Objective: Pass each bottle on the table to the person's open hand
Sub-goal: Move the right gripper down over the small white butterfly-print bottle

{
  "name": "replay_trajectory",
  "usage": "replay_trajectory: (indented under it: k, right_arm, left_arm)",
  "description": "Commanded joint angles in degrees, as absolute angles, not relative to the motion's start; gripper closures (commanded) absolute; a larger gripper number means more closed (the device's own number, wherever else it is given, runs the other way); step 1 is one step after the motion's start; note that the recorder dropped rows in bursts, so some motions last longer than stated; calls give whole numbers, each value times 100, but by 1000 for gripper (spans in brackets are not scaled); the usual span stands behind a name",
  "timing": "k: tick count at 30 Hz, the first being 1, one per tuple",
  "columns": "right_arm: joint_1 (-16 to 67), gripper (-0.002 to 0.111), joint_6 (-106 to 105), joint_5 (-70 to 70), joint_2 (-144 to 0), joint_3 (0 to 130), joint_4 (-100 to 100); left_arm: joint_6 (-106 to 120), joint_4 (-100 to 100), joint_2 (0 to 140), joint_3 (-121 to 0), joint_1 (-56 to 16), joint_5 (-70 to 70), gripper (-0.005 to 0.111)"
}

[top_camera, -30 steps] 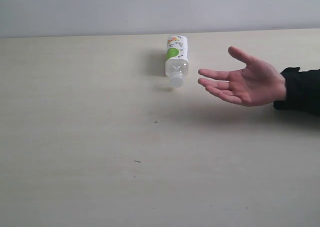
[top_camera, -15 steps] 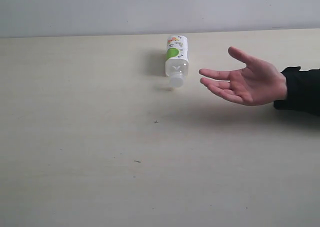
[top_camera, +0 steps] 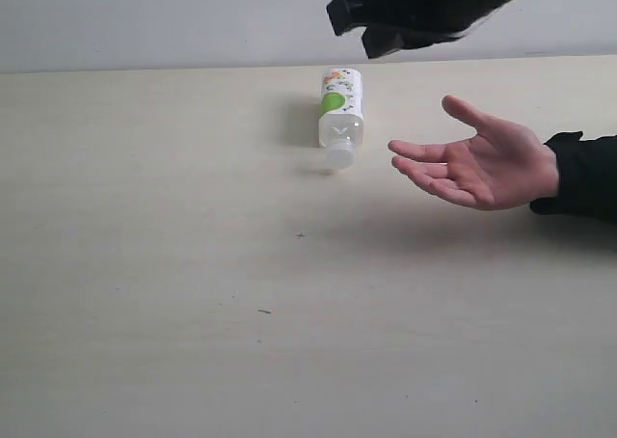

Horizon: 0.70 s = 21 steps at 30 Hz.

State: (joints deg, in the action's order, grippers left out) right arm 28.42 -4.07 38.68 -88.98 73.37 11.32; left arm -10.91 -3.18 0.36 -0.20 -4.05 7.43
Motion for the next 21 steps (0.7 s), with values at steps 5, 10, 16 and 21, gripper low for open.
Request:
replay_trajectory:
  k: [5, 10, 16, 21]
  right_arm:
    - [2870, 64, 1371, 4163, -10828, 9237, 0]
    - [2870, 32, 1721, 4203, -11702, 9964, 0]
    - [2870, 32, 2257, 3902, -12185, 10188, -424]
    - [2870, 20, 2285, 3914, -12570, 10466, -711]
  left_arm:
    - [-1084, -273, 0, 0, -399, 739, 107]
    - [-1084, -273, 0, 0, -399, 739, 107]
    - [-1084, -273, 0, 0, -399, 739, 107]
    - [-1084, -273, 0, 0, -399, 739, 107]
